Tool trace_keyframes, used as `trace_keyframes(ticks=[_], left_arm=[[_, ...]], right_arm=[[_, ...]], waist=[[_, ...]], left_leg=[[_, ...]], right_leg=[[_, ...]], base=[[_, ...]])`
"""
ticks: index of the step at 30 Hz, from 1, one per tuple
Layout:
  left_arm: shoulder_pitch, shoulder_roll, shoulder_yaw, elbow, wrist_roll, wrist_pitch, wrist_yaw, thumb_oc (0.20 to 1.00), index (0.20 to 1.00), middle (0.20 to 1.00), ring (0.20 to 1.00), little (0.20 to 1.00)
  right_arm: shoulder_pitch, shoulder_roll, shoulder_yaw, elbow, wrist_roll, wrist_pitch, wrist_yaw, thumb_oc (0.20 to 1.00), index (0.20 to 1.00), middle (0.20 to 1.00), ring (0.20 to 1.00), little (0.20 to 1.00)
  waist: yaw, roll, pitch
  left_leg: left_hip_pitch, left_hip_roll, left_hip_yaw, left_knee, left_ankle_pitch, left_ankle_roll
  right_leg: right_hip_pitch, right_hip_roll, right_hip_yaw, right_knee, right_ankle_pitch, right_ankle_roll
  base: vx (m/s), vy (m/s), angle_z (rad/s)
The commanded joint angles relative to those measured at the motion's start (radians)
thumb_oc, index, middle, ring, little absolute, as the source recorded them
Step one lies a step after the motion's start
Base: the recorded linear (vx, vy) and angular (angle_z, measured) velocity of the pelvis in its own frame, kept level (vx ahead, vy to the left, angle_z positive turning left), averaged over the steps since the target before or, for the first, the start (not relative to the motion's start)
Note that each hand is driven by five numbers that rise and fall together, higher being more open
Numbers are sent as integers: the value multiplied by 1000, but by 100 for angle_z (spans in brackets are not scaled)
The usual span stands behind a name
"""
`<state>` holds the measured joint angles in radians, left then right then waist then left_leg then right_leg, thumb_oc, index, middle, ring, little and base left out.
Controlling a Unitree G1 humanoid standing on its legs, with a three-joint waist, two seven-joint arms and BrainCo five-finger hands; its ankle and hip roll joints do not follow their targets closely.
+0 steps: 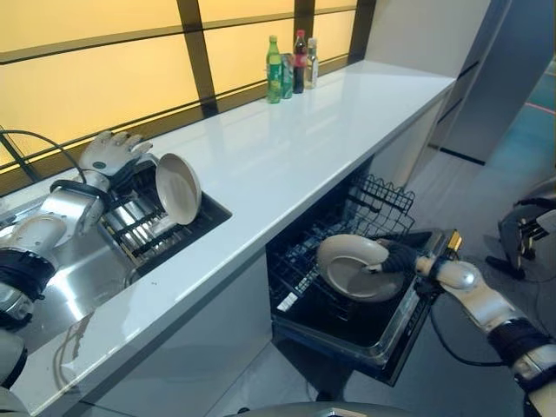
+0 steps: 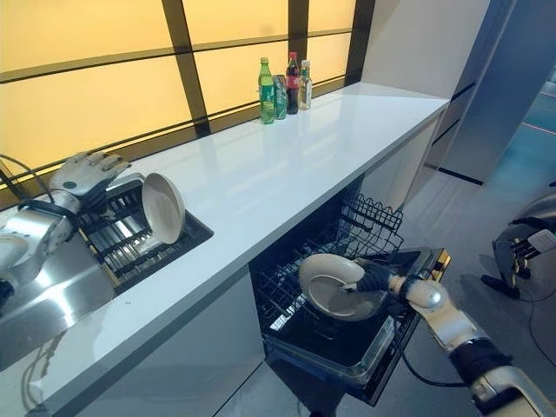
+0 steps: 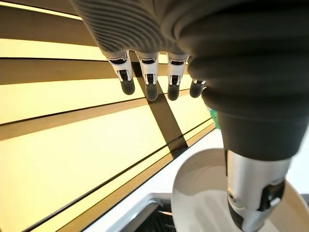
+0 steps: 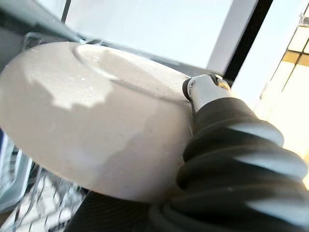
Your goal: Pick up plates and place into dishwasher.
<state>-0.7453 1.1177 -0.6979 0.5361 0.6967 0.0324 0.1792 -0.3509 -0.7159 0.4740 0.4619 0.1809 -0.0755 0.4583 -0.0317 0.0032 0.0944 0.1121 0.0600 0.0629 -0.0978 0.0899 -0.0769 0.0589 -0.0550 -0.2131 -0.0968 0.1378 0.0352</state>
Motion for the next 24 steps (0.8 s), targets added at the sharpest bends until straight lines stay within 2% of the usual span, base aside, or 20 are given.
trace_keyframes(ticks=[1, 5, 11, 15, 24], left_arm=[[-244, -30, -53, 78, 57, 56, 39, 1000, 1000, 1000, 1000, 1000], [-325, -64, -103, 100, 59, 94, 59, 1000, 1000, 1000, 1000, 1000], [-411, -100, -154, 126, 50, 145, 93, 1000, 1000, 1000, 1000, 1000], [-487, -126, -198, 120, 50, 178, 73, 1000, 1000, 1000, 1000, 1000], [-589, -156, -249, 136, 48, 191, 57, 1000, 1000, 1000, 1000, 1000]], right_arm=[[-227, 13, 64, 66, 23, -2, -39, 200, 200, 200, 200, 200], [-303, 65, 111, 164, 1, 17, -45, 200, 200, 200, 200, 200], [-376, 120, 164, 292, -95, 91, -53, 200, 200, 200, 200, 200], [-435, 145, 195, 399, -129, 126, -38, 200, 200, 200, 200, 200], [-530, 165, 202, 512, -139, 148, -25, 200, 200, 200, 200, 200]], waist=[[40, 29, 77], [53, 37, 93], [66, 48, 118], [74, 58, 145], [78, 67, 195]], left_leg=[[-30, -52, -7, 11, -116, 16], [-48, -57, -20, 11, -109, 15], [-69, -63, -35, 11, -100, 13], [-94, -68, -47, 11, -91, 12], [-140, -75, -59, 11, -73, 9]], right_leg=[[41, -53, -17, 10, -130, 88], [29, -57, -26, 10, -129, 83], [11, -63, -36, 10, -124, 77], [-10, -65, -38, 10, -119, 71], [-64, -68, -44, 19, -106, 63]], base=[[-47, 25, 16], [-47, 27, 5], [-37, 32, 6], [-62, 27, 10], [-64, 18, 6]])
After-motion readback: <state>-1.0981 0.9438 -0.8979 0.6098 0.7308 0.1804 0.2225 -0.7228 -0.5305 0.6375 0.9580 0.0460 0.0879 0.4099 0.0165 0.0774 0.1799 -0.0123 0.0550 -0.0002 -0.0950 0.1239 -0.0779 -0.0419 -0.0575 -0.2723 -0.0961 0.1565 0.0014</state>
